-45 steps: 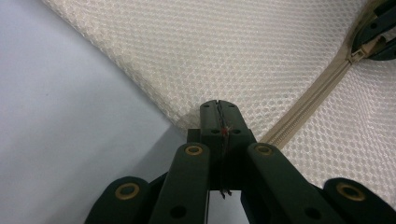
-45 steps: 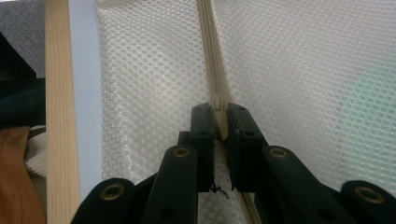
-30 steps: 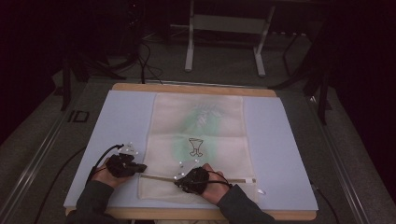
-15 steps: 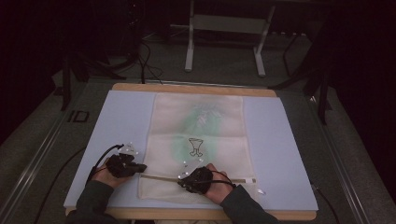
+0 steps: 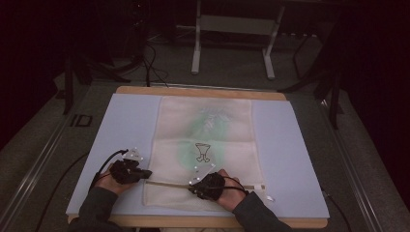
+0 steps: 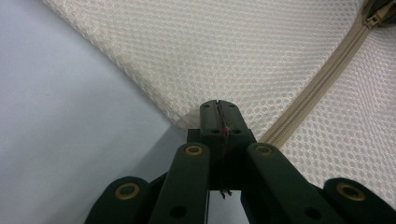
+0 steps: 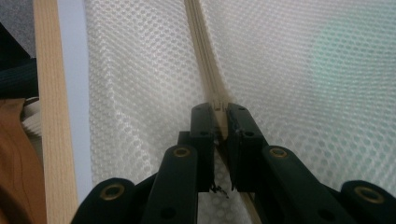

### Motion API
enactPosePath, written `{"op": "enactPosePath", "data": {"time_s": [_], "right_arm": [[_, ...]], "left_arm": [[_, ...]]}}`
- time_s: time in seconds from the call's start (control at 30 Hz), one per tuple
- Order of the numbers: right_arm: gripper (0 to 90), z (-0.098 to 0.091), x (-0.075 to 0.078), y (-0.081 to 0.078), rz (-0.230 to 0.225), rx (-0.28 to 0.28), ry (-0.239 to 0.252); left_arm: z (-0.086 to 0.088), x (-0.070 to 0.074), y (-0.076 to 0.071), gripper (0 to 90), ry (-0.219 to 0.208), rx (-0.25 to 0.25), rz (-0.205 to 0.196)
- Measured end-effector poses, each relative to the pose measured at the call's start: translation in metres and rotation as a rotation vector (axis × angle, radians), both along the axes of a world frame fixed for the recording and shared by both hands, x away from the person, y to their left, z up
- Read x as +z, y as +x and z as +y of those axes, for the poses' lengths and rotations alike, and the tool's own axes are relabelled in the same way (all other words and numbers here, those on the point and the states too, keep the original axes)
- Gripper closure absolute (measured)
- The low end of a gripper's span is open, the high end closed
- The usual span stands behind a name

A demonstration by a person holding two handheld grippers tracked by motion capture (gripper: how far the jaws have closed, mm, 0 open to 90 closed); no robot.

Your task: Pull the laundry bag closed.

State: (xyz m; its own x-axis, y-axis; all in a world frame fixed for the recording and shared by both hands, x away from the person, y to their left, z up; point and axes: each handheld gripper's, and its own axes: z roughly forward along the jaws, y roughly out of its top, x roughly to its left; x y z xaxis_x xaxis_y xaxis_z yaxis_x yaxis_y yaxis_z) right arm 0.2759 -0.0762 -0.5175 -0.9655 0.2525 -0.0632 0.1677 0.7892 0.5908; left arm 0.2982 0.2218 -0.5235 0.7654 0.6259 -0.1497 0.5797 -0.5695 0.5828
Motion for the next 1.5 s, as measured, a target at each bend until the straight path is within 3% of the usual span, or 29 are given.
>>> {"op": "enactPosePath", "data": {"time_s": [1.5], "right_arm": [[82.3, -0.033, 0.003, -0.003, -0.011, -0.034, -0.022]], "left_arm": [[0.000, 0.000, 0.000, 90.0, -0.002, 0.002, 0.000]]}}
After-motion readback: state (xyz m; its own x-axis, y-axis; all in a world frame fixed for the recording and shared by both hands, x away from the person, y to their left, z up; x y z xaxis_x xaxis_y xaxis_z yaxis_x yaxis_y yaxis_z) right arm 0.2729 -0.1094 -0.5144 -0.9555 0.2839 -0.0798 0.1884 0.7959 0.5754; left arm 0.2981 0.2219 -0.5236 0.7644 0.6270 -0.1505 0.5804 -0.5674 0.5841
